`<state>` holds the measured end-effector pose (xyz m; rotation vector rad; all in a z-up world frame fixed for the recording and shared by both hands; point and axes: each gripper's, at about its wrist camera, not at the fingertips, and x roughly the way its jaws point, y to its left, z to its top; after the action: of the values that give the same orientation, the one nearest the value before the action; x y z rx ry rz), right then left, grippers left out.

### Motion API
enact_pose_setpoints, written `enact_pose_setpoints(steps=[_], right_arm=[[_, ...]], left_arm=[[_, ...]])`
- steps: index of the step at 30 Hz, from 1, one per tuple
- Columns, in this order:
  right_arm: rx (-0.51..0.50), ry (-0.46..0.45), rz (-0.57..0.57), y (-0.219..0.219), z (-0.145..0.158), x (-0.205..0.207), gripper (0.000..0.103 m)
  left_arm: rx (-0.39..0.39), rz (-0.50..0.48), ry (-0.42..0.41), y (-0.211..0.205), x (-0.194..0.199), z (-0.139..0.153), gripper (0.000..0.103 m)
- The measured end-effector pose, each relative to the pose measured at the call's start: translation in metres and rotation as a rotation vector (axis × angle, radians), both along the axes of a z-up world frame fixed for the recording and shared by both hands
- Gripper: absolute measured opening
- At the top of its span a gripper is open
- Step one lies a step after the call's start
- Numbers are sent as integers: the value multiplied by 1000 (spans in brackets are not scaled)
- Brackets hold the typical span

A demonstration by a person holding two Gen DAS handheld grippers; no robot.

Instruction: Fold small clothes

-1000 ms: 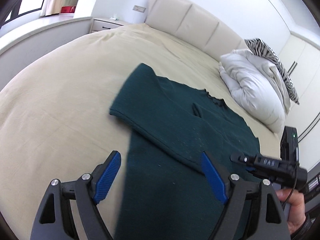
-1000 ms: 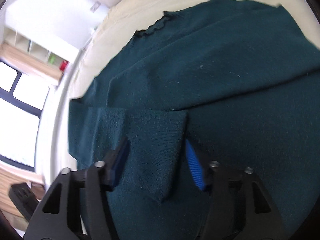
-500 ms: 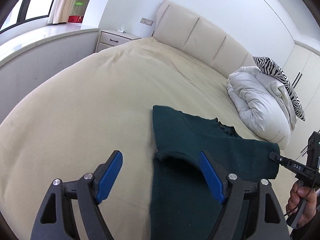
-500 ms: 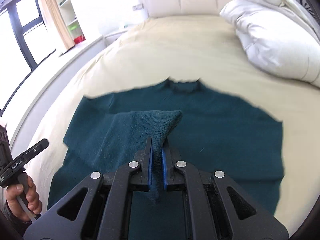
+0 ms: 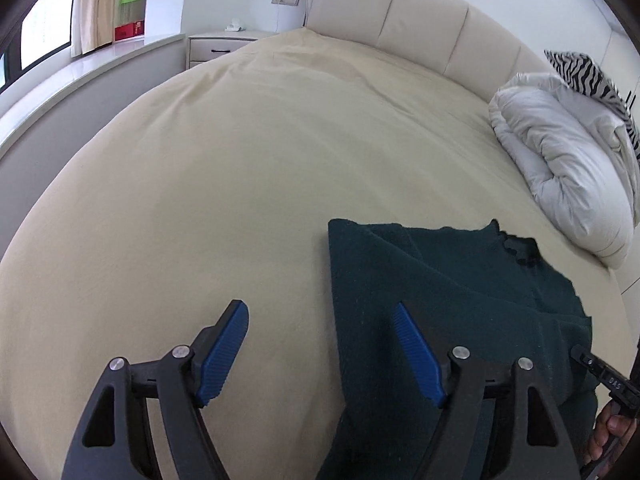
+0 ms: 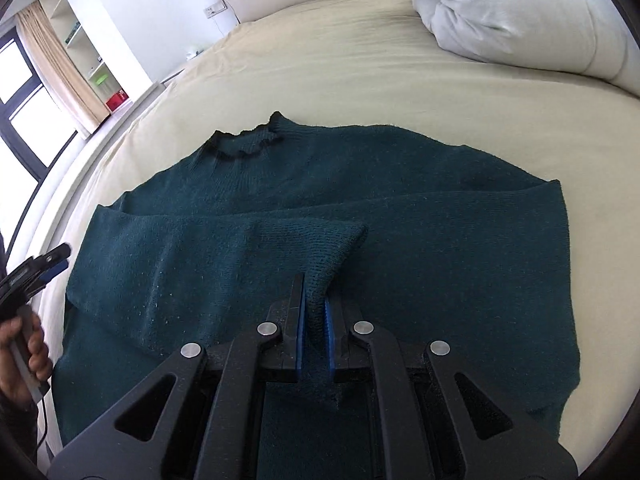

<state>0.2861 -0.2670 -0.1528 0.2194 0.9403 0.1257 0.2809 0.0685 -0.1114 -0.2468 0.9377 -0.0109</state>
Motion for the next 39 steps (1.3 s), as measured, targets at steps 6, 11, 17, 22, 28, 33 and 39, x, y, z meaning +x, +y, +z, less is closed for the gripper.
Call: enact_pose_setpoints(steps=[6, 11, 17, 22, 28, 33, 39], right_arm=[[-66, -25, 46, 12, 3, -9, 7], [-74, -51, 93, 32, 18, -12, 7], [-98, -85, 147, 64, 36, -8, 7], [-132, -35, 114, 60, 22, 0, 7], [-33, -16, 58, 33, 16, 1, 10], [-15, -7, 47, 25, 8, 2, 10], [15, 13, 2, 13, -2, 2, 7]], left_arm=[[19, -26, 29, -4, 7, -16, 29], [18, -77, 29, 4, 6, -9, 8], [-3, 28, 27, 41, 3, -15, 1], [-43, -21, -22, 26, -6, 3, 41], [17, -47, 8, 0, 12, -2, 64], [-6, -27, 55, 1, 28, -18, 16], [-4, -28, 4, 8, 15, -13, 7]])
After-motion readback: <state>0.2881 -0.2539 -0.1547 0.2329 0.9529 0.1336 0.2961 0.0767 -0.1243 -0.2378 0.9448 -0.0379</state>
